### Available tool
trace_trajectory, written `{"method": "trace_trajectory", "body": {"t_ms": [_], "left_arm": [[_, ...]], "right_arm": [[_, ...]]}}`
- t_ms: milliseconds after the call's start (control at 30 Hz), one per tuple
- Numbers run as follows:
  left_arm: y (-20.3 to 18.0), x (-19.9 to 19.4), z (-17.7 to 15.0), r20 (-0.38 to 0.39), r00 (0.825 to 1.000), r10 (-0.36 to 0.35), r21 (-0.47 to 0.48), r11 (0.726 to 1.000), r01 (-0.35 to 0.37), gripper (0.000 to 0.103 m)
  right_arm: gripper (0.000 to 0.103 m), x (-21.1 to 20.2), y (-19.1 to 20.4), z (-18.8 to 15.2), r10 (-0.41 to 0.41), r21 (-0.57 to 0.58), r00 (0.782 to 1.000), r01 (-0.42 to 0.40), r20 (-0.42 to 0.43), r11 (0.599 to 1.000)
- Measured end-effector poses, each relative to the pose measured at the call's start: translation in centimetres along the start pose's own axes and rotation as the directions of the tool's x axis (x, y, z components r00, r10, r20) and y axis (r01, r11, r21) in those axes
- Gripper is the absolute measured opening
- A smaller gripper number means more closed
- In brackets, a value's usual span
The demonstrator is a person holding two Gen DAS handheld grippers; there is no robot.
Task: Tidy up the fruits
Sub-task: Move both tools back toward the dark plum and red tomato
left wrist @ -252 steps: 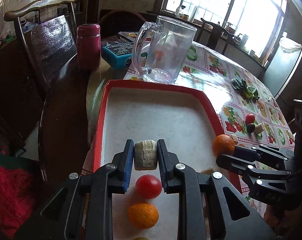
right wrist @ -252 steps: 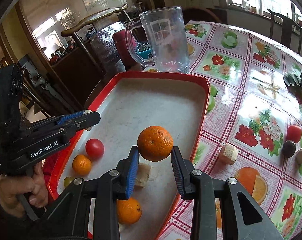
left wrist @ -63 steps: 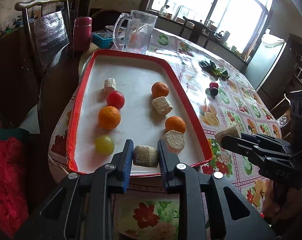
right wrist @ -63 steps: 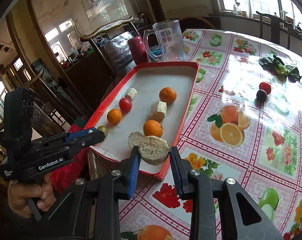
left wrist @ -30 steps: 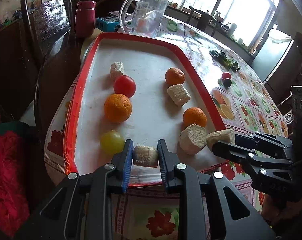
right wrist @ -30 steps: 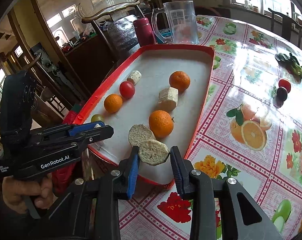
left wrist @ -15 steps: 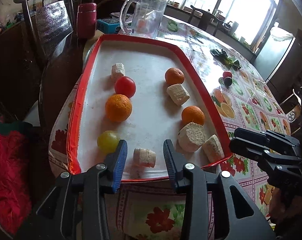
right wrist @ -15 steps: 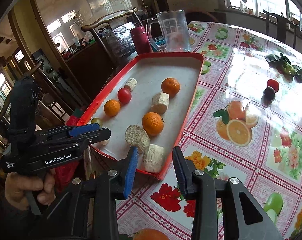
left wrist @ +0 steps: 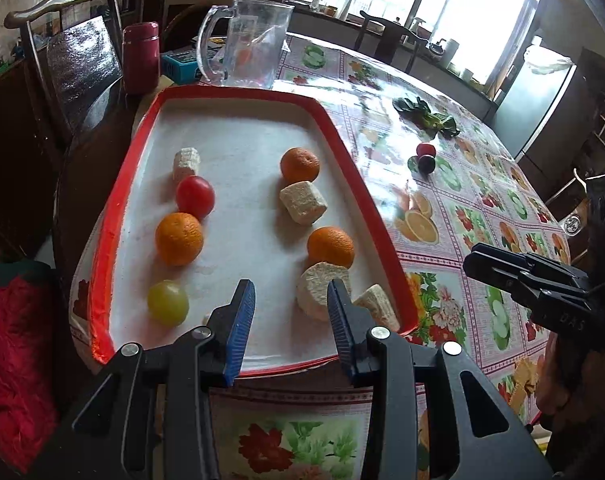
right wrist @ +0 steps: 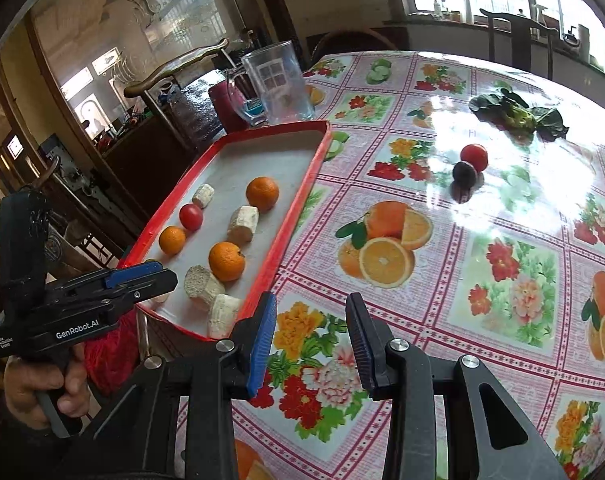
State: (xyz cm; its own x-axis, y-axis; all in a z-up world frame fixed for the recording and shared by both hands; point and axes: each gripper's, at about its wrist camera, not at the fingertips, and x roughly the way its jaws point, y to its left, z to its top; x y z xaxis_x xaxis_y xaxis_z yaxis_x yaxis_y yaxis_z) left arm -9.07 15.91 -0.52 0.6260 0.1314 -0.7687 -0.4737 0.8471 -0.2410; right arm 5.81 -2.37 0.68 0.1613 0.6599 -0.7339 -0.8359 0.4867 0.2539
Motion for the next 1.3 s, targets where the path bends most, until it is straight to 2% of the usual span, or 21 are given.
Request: {"method": "trace_trajectory", "body": {"t_ms": [267,467,667,933,1300], "left_arm": [[-4.9,1.2,1.8,-0.006,0.999,-0.052,0.093,0.994,0.052,0.035],[-8.1,2.3,3.3,-0.006,0.996,-0.085,0.134,0.987,0.085,0.035],[-11.3,4.6,5.0,-0.037,0.992,-0.121,0.165,0.978,0.125,0.035],[-15.7,9.7,8.0,-0.083,0.987,-0.14,0.208,0.966,0.154,0.035],[-18.5,18.5,12.3,-0.14,0.986,-0.091,0.18,0.977,0.116,0.035]], "right_arm": [[0.039,-1.4,-5.2,0.5,-0.059,0.08,0.998,0.057,0.023,0.995],[0.039,-2.3,-8.8,1.0,-0.097,0.131,0.995,0.092,0.035,0.987],[0.039,-2.9,-11.7,1.2,-0.123,0.157,0.991,0.115,0.042,0.981],[0.039,-2.5,-15.3,2.2,-0.159,0.179,0.987,0.151,0.029,0.972],[0.039,-1.8,-18.6,4.0,-0.165,0.21,0.986,0.155,0.029,0.965]]}}
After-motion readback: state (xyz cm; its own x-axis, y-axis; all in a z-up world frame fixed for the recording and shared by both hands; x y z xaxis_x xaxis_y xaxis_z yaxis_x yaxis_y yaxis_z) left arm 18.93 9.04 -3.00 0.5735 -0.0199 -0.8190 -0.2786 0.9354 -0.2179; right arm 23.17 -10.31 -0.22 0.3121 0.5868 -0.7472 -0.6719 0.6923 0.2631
